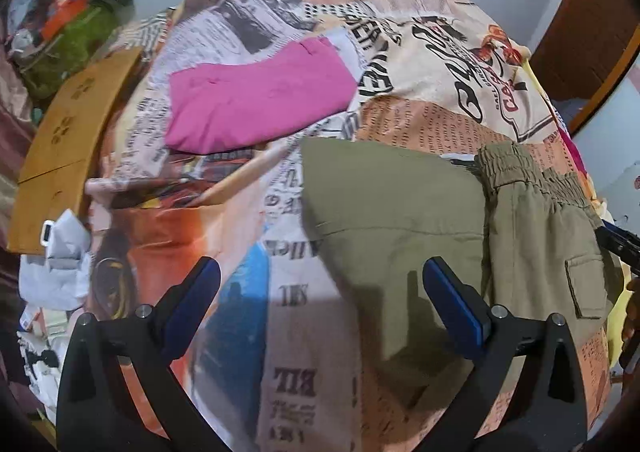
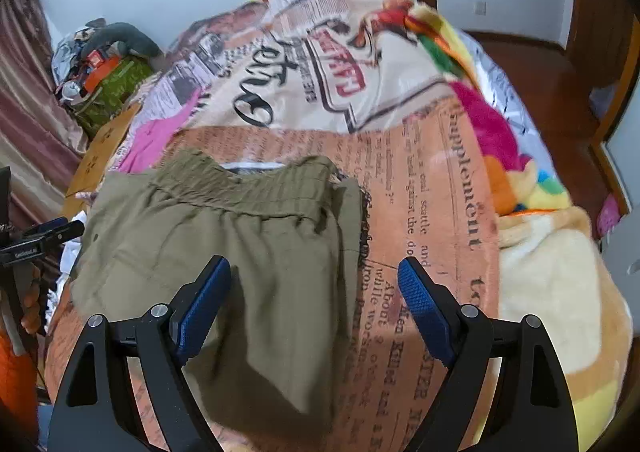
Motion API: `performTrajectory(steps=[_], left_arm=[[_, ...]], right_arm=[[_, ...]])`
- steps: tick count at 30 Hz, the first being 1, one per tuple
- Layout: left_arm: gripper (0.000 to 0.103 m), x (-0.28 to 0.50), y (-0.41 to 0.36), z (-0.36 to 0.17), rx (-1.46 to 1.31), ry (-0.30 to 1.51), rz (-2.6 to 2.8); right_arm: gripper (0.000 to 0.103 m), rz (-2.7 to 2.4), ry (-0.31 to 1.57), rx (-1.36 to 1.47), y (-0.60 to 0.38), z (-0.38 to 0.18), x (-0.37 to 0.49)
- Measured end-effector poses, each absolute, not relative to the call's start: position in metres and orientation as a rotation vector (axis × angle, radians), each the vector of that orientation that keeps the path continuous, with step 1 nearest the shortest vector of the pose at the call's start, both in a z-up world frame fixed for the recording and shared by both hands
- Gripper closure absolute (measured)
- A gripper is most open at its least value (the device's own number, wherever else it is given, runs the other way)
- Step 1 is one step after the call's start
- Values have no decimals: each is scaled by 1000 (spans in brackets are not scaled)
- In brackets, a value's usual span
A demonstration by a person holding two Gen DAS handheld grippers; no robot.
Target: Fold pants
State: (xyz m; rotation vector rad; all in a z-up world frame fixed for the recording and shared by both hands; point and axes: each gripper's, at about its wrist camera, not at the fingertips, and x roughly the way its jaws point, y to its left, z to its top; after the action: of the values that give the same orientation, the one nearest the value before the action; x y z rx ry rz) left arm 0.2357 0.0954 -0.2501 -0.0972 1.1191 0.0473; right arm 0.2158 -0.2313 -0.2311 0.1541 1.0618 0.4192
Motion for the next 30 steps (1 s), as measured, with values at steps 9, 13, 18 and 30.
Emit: performTrajectory(steps=[9,13,18,30], left_arm=[[1,259,85,-275,-125,1194,-31],[1,263,77,-278,-117,1190,-64],[24,273,75,-282,-185,1209,-120],[90,275,62,-264,-180,1152,-89]], right_arm=[[19,528,1201,212,-227,-265,238],[24,576,1198,228,-226,-265,239],[38,589,1188,273,-224,-268,243],[83,559,1123,313,-219,-254,242]])
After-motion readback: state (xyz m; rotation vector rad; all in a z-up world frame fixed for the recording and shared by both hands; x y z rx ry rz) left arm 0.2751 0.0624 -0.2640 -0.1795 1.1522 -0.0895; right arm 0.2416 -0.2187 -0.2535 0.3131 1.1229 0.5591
